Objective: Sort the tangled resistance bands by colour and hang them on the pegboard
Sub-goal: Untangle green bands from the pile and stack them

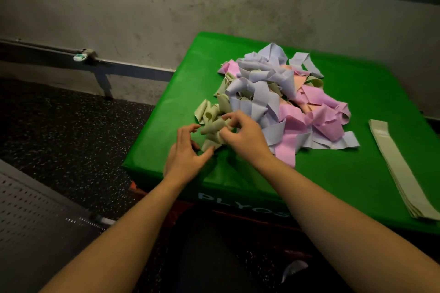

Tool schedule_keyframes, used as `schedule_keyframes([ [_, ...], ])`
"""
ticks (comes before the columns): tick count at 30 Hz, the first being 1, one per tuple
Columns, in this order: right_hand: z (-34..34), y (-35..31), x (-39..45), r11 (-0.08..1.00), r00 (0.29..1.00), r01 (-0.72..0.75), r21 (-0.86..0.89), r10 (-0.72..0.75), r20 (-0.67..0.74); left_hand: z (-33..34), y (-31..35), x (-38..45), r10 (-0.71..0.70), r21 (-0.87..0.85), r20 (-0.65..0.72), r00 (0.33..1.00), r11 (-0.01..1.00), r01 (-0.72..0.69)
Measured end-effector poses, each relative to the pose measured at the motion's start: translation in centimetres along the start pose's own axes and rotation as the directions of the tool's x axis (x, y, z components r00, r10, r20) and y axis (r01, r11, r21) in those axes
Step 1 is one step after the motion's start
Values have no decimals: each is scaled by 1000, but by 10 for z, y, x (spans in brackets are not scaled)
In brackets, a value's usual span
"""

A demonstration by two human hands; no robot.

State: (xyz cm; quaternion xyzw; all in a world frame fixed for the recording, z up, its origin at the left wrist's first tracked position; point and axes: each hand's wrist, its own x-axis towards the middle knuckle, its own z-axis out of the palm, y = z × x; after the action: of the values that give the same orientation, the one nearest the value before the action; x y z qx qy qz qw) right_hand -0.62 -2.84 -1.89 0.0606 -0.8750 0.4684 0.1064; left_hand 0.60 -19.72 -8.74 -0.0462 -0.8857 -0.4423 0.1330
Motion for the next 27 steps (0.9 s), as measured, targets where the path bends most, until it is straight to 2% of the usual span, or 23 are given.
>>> schedule_keyframes([
  [3,-21,-6,1,959,978,-176,222,196,-73,-2,5,0,14,-17,19,1000,1000,-13],
  [5,-34,-7,4,868,938,-286,406,341,-66,-5,7,0,19,-24,37,999,1000,-18],
  [8,-49,-9,7,561,847,-408,720,528,68,-6,8,0,58,-14,78,995,998,-57],
  [10,-60,-8,8,397,798,-449,801,581,159,-4,9,-1,78,-2,109,991,997,-78],
  [13,-71,-4,3,218,726,-531,819,616,307,4,13,0,91,33,108,990,995,-95],
  [14,-75,-3,-1,196,719,-549,812,606,340,7,18,-1,104,53,111,988,992,-111],
  [16,-87,1,-10,245,737,-586,772,557,382,14,33,-3,141,60,130,981,987,-150],
  [18,-99,2,-21,288,765,-594,751,491,416,21,54,-3,165,17,155,974,985,-169],
  [21,-117,-1,-35,274,802,-550,789,438,407,32,78,-2,196,-103,233,952,979,-176],
  [25,-146,-4,-50,344,856,-498,796,344,387,42,112,-7,202,-402,438,876,916,-11],
  [27,-162,-1,-58,385,876,-467,796,322,359,46,124,-9,186,-476,462,867,877,65],
])
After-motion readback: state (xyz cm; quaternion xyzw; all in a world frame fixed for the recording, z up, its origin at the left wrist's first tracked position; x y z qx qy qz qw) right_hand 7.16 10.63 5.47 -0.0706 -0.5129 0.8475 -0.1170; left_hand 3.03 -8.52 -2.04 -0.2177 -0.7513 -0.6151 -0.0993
